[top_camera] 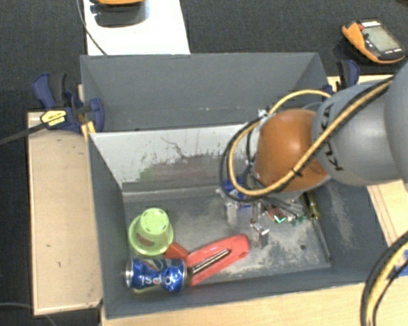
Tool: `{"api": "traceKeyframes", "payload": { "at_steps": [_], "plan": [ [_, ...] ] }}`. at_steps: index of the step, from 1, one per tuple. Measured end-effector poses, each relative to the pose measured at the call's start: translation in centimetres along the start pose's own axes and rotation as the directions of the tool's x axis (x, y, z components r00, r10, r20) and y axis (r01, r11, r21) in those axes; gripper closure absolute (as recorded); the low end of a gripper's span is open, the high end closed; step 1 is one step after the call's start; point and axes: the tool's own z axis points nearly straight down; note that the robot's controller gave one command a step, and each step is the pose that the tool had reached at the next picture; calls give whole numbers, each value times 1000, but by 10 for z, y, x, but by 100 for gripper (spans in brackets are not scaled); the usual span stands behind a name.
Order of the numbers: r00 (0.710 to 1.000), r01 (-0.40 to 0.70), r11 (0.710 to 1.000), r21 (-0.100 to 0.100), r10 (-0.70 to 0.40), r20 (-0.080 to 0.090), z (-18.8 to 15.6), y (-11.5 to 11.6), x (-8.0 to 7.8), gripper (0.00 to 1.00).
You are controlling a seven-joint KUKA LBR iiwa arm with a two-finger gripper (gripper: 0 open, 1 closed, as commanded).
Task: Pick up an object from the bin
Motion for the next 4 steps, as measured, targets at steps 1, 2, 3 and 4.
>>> {"api": "traceKeyframes", "payload": {
  "at_steps": [1,2,3,4],
  "plan": [
    [992,126,992,-2,-126,6,-1,20,-23,0],
    [979,205,979,-8,-205,2,-24,15,-5,0],
    [953,303,953,-1,-303,9,-24,25,3,0],
    [958,288,958,0,-288,8,-1,32,18,0]
  ]
}}
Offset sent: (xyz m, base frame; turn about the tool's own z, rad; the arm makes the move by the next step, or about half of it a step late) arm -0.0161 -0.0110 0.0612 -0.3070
